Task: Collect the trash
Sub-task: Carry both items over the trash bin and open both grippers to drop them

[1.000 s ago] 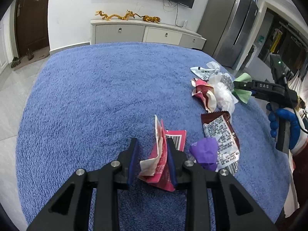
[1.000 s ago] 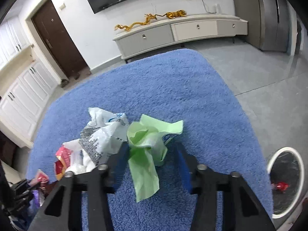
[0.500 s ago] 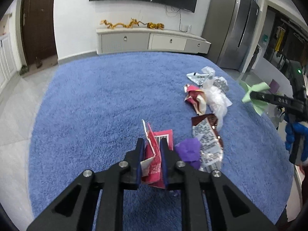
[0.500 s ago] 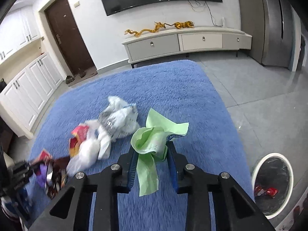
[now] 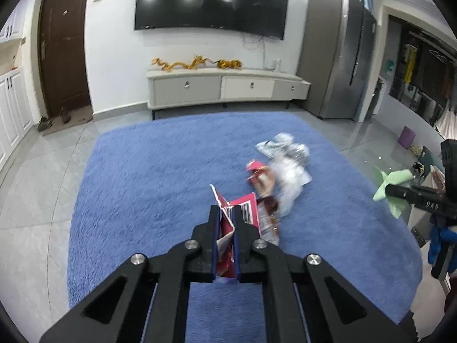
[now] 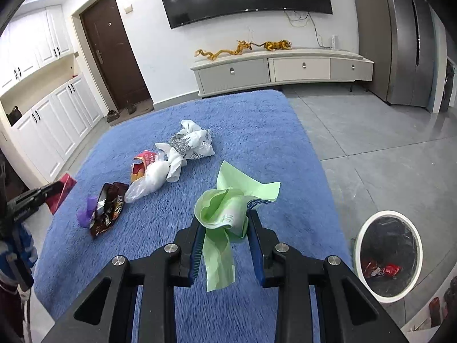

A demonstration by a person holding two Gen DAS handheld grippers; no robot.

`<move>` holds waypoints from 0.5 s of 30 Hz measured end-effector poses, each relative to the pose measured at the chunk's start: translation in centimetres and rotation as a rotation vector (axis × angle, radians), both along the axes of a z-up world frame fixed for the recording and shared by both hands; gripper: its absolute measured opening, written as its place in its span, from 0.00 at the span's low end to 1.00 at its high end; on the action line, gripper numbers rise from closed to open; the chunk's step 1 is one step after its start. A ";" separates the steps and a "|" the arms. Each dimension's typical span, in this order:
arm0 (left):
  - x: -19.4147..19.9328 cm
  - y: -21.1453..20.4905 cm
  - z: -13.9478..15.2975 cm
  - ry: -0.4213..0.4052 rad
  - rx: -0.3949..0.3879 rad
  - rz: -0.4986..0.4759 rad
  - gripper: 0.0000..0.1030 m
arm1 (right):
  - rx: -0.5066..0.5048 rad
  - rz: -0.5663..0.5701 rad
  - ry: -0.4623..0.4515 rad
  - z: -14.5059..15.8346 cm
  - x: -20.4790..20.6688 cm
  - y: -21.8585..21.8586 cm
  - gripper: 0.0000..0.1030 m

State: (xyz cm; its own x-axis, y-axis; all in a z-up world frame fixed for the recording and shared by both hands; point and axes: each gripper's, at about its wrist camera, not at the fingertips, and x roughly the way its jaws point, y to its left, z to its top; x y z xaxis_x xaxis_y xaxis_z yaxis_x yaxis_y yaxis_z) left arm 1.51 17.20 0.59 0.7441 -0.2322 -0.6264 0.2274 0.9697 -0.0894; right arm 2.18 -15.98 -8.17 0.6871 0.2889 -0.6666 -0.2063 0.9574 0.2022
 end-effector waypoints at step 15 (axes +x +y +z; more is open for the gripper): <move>4.3 -22.3 3.2 0.040 -0.092 -0.407 0.07 | 0.017 -0.322 -0.032 -0.4 -4.2 -15.5 0.27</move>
State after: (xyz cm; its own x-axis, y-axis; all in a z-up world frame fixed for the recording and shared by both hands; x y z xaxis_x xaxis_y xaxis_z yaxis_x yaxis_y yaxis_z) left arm 5.82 -5.11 3.75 0.5553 -0.5589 -0.6158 0.5853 0.7887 -0.1880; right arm -1.99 -31.47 -8.60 0.7659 0.0644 -0.6398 0.0997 0.9710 0.2171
